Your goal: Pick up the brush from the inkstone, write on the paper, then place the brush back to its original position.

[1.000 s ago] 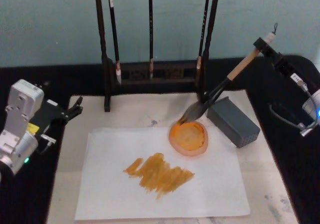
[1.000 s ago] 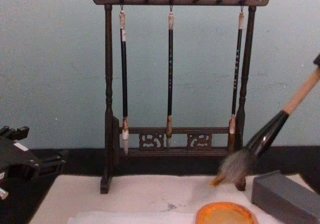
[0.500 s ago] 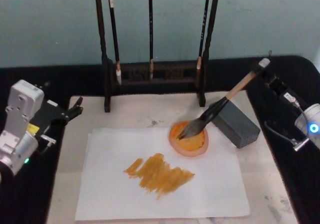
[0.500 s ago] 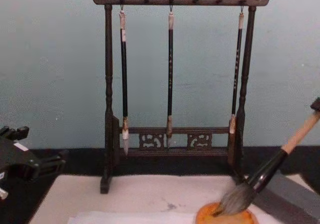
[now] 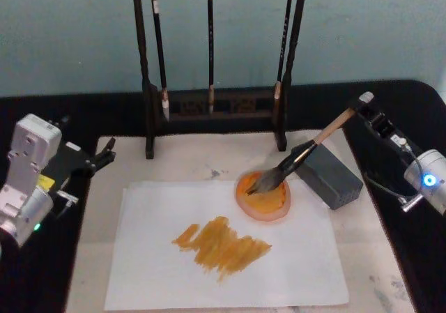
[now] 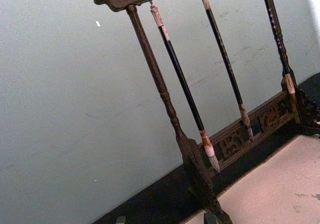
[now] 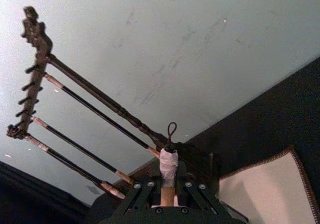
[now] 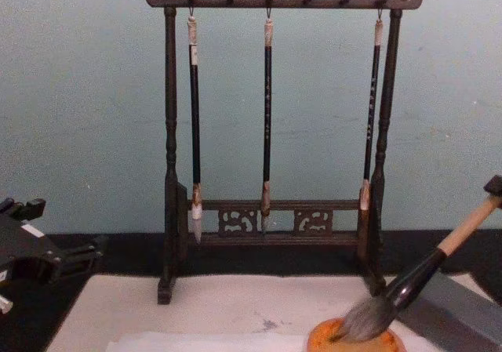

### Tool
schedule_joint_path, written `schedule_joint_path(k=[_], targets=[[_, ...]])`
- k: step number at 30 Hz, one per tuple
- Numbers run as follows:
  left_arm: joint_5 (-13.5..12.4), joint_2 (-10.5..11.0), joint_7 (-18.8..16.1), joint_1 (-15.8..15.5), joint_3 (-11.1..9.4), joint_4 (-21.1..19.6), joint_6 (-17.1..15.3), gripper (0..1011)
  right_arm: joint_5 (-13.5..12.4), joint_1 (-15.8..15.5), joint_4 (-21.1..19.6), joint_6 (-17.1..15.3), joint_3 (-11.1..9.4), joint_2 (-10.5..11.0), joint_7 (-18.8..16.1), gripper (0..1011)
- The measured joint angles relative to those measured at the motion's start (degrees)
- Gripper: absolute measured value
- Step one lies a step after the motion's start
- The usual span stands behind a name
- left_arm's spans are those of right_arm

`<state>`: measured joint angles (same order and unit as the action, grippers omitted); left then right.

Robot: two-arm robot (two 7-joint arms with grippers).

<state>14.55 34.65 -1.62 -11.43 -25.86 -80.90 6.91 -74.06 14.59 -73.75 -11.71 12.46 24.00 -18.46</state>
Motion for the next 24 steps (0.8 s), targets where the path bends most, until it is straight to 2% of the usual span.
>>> schedule_joint_path(k=[8, 24], targets=[[0.0, 0.0, 0.0, 0.0, 0.0, 0.0, 0.0, 1010, -0.4, 1.6, 2.1, -0.1, 1.7, 0.1, 0.3, 173], [0.0, 0.0, 0.0, 0.0, 0.0, 0.0, 0.0, 1010, -4.1, 3.7, 6.0, -1.5, 3.6, 0.2, -0.6, 173]])
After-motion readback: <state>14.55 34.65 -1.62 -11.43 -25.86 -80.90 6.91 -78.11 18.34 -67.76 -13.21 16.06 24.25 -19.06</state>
